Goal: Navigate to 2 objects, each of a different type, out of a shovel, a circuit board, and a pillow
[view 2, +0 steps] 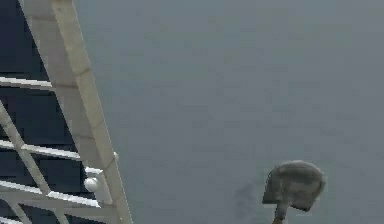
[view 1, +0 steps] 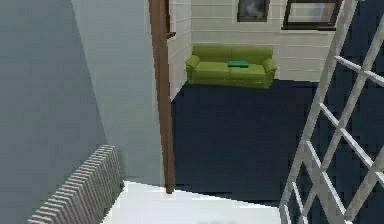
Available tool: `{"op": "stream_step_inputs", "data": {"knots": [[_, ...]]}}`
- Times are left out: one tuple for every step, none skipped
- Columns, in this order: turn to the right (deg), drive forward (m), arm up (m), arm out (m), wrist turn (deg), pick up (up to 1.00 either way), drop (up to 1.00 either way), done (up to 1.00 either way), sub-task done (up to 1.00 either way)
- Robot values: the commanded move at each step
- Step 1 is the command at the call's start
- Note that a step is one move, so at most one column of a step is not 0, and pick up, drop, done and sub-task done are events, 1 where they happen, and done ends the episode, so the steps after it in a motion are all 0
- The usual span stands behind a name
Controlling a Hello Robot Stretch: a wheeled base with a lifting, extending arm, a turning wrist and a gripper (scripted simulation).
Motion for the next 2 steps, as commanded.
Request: {"op": "stream_step_inputs", "data": {"knots": [[0.0, 0.20, 0.00, 0.00, 0.0, 0.00, 0.00, 0.00, 0.00], [9.0, 0.00, 0.00, 0.00, 0.0, 0.00, 0.00, 0.00, 0.00]]}}
